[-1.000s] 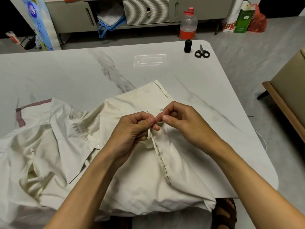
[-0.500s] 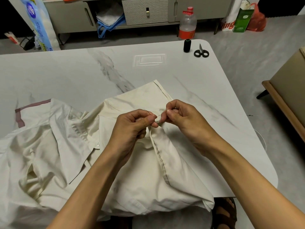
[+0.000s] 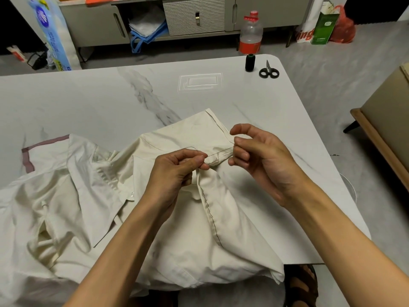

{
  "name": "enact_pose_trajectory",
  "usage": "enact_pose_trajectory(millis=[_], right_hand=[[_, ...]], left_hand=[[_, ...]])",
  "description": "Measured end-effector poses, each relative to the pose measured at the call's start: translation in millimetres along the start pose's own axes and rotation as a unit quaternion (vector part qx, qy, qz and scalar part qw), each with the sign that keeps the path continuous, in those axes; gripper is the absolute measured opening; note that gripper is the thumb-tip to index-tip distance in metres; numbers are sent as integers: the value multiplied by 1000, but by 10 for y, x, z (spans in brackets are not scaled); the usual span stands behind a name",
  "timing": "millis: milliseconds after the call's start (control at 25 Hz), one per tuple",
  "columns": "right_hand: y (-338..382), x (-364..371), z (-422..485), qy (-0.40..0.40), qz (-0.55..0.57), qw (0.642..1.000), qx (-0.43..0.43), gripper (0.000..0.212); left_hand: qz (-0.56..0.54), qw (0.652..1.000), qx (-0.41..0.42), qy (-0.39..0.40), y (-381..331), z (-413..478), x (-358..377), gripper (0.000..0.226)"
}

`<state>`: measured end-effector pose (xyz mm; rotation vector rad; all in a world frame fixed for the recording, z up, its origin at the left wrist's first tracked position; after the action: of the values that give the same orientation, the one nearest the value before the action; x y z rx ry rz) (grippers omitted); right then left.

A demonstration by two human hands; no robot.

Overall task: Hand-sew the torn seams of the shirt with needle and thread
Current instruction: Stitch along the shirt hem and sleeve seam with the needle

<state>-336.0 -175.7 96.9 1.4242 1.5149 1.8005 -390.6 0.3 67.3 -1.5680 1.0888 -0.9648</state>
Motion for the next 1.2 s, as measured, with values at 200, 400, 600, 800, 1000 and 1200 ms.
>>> enact_pose_trajectory(millis=[200,400,600,800,1000,1200], right_hand=[[100,-129,-85,-94,-68,991,-69,14],[43,-229,-160,-115,-435,889,-83,19],[-76,-246,-292,115,-619,770,108,9],[-162,-199,-80,-59,-523,847,-76,12],[-326,104,61,14,-374,925,-67,11],[-388,160,105,37,-368,928,-43,10]], left_hand=[[17,1000,1,-8,-26,12,-22,11],[5,1000,-14,-14,-34,0,-7,13],[-36,999,-19,-3,-53,-23,-39,13],[-25,998,-16,60,-108,-59,-134,16],[-8,995,-13,101,-134,-57,-162,14],[-3,994,-10,110,-133,-49,-243,9]])
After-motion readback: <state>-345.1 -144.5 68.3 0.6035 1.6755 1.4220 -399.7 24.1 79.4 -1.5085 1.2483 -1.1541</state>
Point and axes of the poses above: each hand's wrist, its own z-axis towards the middle knuckle, its own x-axis out of the palm, y = z × x, the point moved 1 cm from there along z, towards the middle knuckle
